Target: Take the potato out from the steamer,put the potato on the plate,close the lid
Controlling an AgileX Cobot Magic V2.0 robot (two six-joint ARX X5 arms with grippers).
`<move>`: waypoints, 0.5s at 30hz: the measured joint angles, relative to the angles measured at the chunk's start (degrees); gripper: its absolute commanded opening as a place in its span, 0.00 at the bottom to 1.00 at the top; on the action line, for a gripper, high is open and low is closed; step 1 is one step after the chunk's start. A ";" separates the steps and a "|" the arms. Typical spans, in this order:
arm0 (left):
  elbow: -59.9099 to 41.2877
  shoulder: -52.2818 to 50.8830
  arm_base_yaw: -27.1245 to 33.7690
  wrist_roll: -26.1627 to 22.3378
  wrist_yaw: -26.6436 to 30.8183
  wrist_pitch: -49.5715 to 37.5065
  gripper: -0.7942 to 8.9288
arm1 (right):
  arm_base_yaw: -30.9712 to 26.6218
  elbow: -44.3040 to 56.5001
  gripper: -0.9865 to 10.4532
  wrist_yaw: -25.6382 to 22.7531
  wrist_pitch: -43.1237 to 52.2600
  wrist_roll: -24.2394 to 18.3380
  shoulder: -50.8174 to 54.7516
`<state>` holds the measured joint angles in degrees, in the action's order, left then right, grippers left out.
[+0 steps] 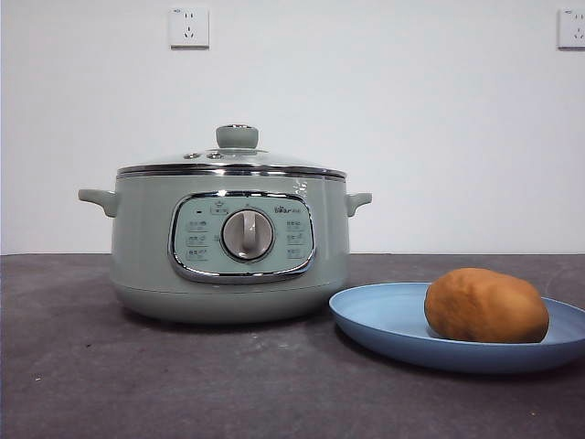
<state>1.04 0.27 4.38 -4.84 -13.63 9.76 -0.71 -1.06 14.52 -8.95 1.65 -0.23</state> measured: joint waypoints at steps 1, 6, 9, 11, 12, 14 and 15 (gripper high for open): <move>0.00 0.00 0.00 0.00 0.00 0.00 0.08 | 0.00 0.00 0.09 0.02 -0.02 0.11 0.00; 0.00 0.00 0.00 0.00 0.00 0.00 0.08 | 0.00 0.00 0.09 0.00 0.02 1.60 0.00; 0.00 0.00 0.00 0.00 0.00 0.00 0.08 | 0.00 0.00 0.09 0.00 0.02 2.01 0.00; 0.00 0.00 0.00 0.00 0.00 0.00 0.08 | 0.00 0.00 0.09 0.00 0.02 2.05 0.00; 0.00 0.00 0.00 0.00 0.00 0.00 0.08 | 0.00 0.00 0.09 0.00 0.02 2.10 0.00; 0.00 0.00 0.00 0.00 0.00 0.00 0.08 | 0.00 0.00 0.09 0.00 0.02 2.21 0.00; 0.00 0.00 0.00 0.00 0.00 0.00 0.08 | 0.00 0.00 0.09 0.00 0.02 2.21 0.00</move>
<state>1.04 0.27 4.38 -4.84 -13.63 9.76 -0.71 -1.06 14.52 -8.93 3.86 -0.23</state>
